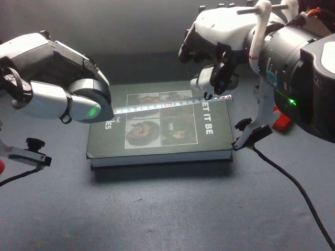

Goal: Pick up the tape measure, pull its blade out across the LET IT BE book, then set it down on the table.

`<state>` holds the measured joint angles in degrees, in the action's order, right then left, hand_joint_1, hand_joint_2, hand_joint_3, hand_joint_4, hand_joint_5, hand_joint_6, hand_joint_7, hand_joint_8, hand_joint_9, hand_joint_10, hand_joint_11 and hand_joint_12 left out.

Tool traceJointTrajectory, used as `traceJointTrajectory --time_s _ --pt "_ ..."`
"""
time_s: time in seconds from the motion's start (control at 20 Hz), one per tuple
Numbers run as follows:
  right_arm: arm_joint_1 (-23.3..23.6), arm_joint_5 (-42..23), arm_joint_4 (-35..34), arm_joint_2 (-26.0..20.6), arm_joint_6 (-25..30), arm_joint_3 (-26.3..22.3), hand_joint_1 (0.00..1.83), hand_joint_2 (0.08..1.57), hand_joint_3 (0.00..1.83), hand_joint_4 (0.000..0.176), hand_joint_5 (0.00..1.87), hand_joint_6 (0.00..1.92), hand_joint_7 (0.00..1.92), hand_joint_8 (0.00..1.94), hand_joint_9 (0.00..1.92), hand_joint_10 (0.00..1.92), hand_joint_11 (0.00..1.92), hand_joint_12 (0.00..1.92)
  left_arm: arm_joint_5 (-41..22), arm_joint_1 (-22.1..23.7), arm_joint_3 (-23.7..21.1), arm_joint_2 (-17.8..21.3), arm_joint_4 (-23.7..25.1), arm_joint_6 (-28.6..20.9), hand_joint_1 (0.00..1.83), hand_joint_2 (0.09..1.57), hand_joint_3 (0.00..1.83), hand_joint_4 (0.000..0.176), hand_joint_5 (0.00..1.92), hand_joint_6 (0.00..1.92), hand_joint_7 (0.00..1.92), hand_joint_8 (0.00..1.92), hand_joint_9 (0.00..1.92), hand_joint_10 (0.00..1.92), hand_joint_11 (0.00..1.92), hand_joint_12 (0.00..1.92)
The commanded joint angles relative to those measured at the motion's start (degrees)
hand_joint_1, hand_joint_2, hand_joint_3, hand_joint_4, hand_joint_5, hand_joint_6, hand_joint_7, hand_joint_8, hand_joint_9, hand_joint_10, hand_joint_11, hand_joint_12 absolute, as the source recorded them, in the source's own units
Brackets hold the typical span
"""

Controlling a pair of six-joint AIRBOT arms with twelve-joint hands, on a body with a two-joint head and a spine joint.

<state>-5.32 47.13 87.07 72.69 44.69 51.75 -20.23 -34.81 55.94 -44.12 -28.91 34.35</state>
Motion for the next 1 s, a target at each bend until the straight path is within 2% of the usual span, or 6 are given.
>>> traceJointTrajectory --time_s 0.0,0.15,0.35,0.95 --pt "0.1 0.5 4.2 -0.3 -0.2 -0.2 1.14 1.18 0.0 0.0 0.74 0.03 0.79 0.03 0.74 0.07 0.23 1.18 -6.9 0.6 0.4 0.2 0.4 -1.2 1.38 1.1 0.0 0.0 1.02 0.74 1.01 0.94 0.9 1.29 0.77 1.26" --pt "-0.4 0.6 4.2 -0.1 -0.1 -0.1 1.14 1.18 0.0 0.0 0.73 0.02 0.79 0.02 0.75 0.06 0.24 1.18 -7.1 0.6 0.5 0.2 1.0 -2.0 1.38 1.1 0.0 0.0 1.02 0.75 1.01 0.93 0.9 1.29 0.77 1.26" --pt "-2.0 0.4 4.3 0.3 -0.2 -0.1 1.13 1.18 0.0 0.0 0.76 0.03 0.8 0.02 0.76 0.07 0.24 1.18 -8.0 0.4 1.0 -0.2 3.4 -5.5 1.38 1.1 0.0 0.0 1.04 0.73 1.02 0.92 0.91 1.27 0.78 1.26" --pt "-3.4 0.1 6.5 0.3 0.4 -0.1 1.12 1.19 0.0 0.0 0.77 0.02 0.82 0.02 0.76 0.06 0.27 1.18 -8.1 0.2 1.0 -0.2 4.4 -6.6 1.38 1.09 0.0 0.0 1.06 0.68 1.0 0.95 0.92 1.25 0.81 1.21"
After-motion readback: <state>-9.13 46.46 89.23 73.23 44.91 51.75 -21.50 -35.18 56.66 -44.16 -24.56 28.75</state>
